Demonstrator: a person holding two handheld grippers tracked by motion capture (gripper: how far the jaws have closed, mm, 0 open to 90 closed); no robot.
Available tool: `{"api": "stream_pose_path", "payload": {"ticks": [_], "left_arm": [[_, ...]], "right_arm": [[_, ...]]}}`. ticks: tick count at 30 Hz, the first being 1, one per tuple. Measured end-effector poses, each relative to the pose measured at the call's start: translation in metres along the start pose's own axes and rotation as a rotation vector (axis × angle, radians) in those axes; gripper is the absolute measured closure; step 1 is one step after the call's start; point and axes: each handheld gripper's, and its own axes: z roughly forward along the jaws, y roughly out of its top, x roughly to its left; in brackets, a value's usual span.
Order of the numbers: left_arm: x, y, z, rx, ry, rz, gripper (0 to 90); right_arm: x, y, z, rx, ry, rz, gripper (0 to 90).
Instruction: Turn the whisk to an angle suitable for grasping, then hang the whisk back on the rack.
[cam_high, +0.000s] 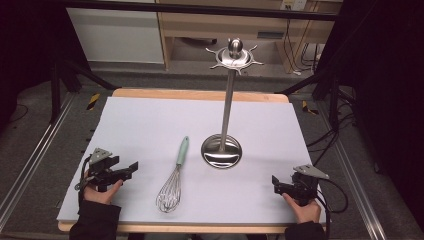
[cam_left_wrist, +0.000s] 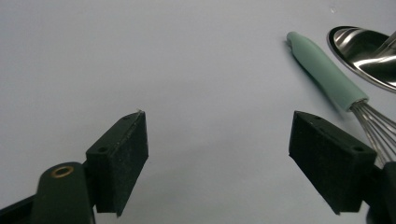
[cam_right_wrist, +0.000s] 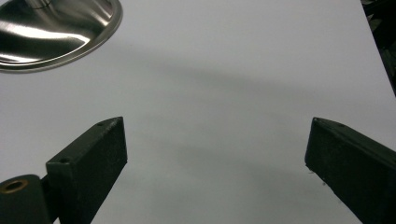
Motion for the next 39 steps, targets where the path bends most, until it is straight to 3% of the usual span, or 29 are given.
{"api": "stream_pose_path", "payload": {"ticks": [6,16,22,39], "left_arm": [[-0.009,0.004,-0.004,-0.01,-0.002,0.015,21.4],[-0.03,0.019,-0.007,-0.009,-0.05,0.051,23.4],[-0.046,0.029,-0.004,0.004,-0.063,0.095,23.8],[-0.075,0.056,0.009,0.035,-0.092,0.149,23.5]], "right_arm": [[0.0,-0.001,-0.001,0.004,0.007,0.008,5.2],[0.0,-0.003,-0.005,0.014,0.017,-0.002,6.0],[0.003,-0.003,-0.005,0.02,0.013,-0.012,6.9],[0.005,-0.002,-0.007,0.03,0.023,-0.021,7.5]]}}
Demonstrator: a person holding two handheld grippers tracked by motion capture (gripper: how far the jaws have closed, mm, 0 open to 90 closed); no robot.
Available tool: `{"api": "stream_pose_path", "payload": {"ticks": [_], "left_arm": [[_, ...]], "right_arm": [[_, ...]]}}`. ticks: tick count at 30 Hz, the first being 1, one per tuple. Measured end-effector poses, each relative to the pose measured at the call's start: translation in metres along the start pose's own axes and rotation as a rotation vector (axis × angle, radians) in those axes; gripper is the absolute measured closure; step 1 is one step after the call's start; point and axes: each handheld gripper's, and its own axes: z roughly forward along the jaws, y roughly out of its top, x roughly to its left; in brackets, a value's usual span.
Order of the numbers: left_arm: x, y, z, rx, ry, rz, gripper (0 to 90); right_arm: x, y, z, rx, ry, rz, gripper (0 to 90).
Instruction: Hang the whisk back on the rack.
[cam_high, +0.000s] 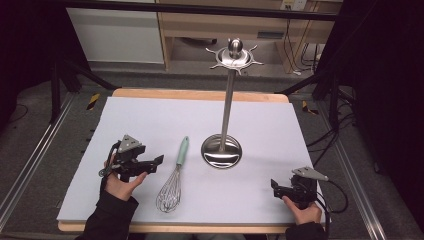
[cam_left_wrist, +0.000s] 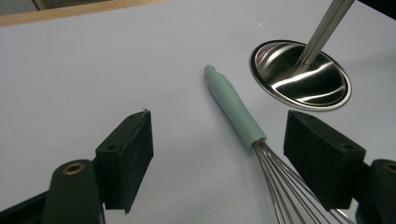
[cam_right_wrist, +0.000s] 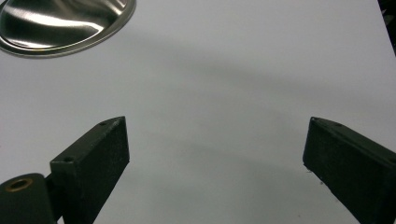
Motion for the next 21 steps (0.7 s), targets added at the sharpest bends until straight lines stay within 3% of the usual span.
{"api": "stream_pose_path", "payload": {"ticks": [14,21], "left_arm": [[-0.015,0.028,0.01,0.051,-0.003,0.042,23.8],[-0.022,0.034,0.025,0.109,-0.004,0.064,25.4]], "right_arm": [[-0.001,0.001,-0.002,0.003,0.009,-0.003,7.5],[0.0,0.0,0.0,0.016,0.013,-0.01,7.8]]}}
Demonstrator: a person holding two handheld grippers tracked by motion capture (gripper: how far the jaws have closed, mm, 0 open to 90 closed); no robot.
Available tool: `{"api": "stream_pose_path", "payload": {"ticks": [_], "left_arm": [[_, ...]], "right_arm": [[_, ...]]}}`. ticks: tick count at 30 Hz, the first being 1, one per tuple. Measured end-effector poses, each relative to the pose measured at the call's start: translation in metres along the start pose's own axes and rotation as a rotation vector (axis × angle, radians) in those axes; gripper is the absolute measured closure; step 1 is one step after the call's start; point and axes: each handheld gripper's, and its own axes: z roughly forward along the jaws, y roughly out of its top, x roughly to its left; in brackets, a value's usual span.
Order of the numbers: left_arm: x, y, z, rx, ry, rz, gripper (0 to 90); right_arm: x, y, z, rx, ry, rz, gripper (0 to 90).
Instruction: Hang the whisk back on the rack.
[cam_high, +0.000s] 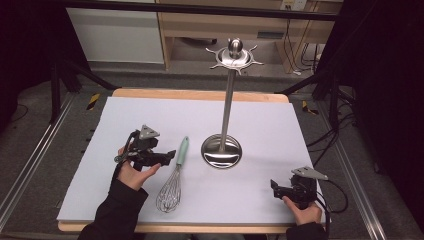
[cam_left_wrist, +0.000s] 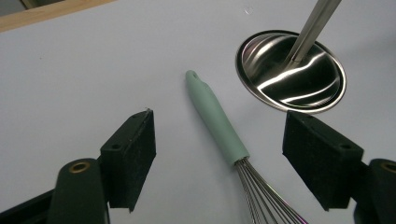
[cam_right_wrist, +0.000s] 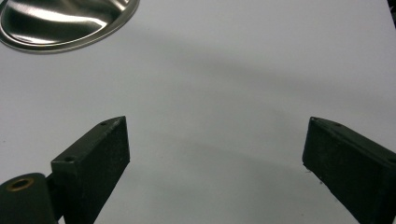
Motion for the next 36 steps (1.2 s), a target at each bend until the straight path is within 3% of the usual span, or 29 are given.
{"api": "stream_pose_path", "payload": {"ticks": [13,25,36], "left_arm": [[0.001,0.001,0.02,0.104,0.013,0.002,31.0],[-0.006,-0.001,0.042,0.172,-0.02,-0.009,36.6],[-0.011,-0.004,0.062,0.271,-0.037,-0.015,42.6]], "right_arm": [[0.003,0.0,0.004,0.021,0.007,-0.004,8.1],[0.003,0.0,0.005,0.032,0.015,-0.007,8.1],[0.005,0.0,0.007,0.046,0.021,-0.006,8.1]]}}
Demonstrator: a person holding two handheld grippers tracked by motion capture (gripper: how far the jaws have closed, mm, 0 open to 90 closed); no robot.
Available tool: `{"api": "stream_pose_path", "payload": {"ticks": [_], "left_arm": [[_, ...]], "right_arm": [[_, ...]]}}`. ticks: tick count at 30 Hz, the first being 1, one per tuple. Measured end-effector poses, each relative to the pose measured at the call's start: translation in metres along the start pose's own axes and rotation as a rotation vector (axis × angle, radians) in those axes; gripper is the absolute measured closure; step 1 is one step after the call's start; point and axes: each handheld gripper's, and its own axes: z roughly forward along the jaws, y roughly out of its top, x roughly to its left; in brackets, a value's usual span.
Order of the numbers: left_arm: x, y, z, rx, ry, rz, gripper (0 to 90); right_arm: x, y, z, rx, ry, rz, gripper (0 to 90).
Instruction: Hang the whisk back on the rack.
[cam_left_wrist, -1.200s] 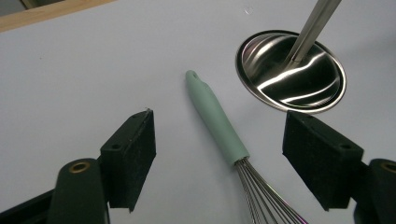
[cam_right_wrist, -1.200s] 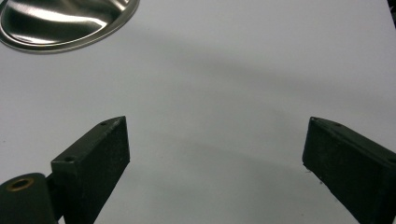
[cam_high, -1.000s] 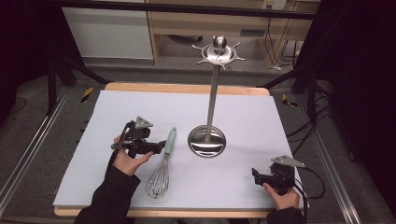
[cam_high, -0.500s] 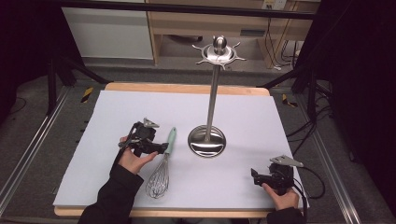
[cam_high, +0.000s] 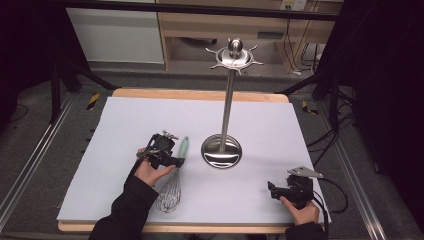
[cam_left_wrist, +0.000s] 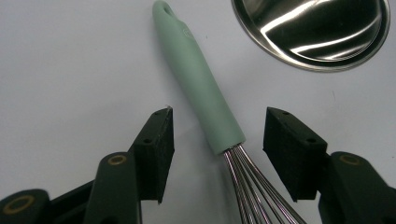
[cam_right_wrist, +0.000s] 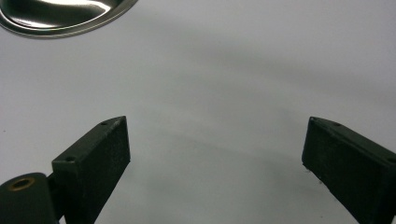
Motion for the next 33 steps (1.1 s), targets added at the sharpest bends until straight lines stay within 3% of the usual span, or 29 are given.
{"api": "stream_pose_path", "payload": {"ticks": [14,22,33], "left_arm": [[-0.002,0.002,0.018,0.058,0.015,-0.031,50.0],[0.0,0.0,0.028,0.094,-0.012,-0.056,57.2],[0.0,-0.001,0.03,0.087,-0.01,-0.092,60.6]], "right_arm": [[0.0,0.0,0.001,0.009,0.001,-0.006,8.1],[0.0,0.0,0.001,0.011,0.005,-0.004,7.9],[0.001,0.0,0.002,0.012,0.006,-0.006,8.0]]}}
